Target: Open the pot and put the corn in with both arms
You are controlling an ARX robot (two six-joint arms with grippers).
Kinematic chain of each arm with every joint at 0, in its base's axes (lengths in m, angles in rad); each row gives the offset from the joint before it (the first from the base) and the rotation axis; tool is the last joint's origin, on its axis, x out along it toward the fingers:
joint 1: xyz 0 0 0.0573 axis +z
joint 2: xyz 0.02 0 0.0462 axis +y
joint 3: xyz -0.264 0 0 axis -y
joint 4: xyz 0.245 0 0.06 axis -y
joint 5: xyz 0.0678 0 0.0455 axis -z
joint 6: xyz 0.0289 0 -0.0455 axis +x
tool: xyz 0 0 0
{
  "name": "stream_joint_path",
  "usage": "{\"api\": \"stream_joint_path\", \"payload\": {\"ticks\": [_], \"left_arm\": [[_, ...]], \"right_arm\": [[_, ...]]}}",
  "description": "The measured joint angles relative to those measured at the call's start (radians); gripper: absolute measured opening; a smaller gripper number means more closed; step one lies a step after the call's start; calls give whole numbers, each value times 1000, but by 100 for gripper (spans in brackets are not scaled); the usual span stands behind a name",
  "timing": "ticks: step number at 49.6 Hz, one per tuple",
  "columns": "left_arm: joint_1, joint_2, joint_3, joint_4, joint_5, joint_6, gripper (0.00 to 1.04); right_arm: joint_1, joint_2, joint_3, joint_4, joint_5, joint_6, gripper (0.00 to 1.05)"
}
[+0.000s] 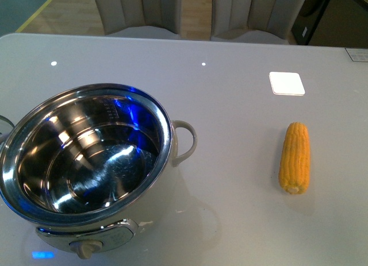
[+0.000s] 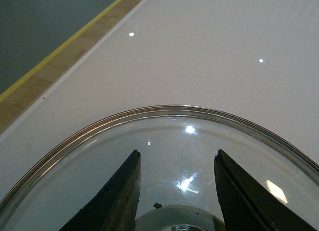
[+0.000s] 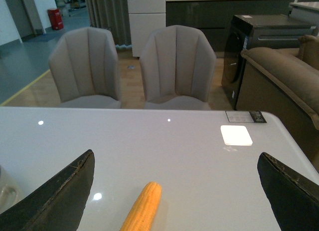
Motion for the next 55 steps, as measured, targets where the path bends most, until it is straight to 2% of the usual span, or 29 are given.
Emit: {"api": "stream_joint_path", "payload": {"ticks": [4,13,17,25,35,55], "left_arm": [[0,1,0,3,-8,14,47],[0,-5,-5,8,-35,32,86],[0,-31,-19,8,-47,27,100],[2,-173,-88,14,-56,11,98],[15,-382,-198,19,-16,-8,98],[40,-943,-517,-65,139,-138,98]], "right_arm": [[0,0,0,0,0,0,96],[0,0,0,0,0,0,96],[0,0,0,0,0,0,96],[0,0,0,0,0,0,96],[0,0,0,0,0,0,96],[0,0,0,0,0,0,96]]}}
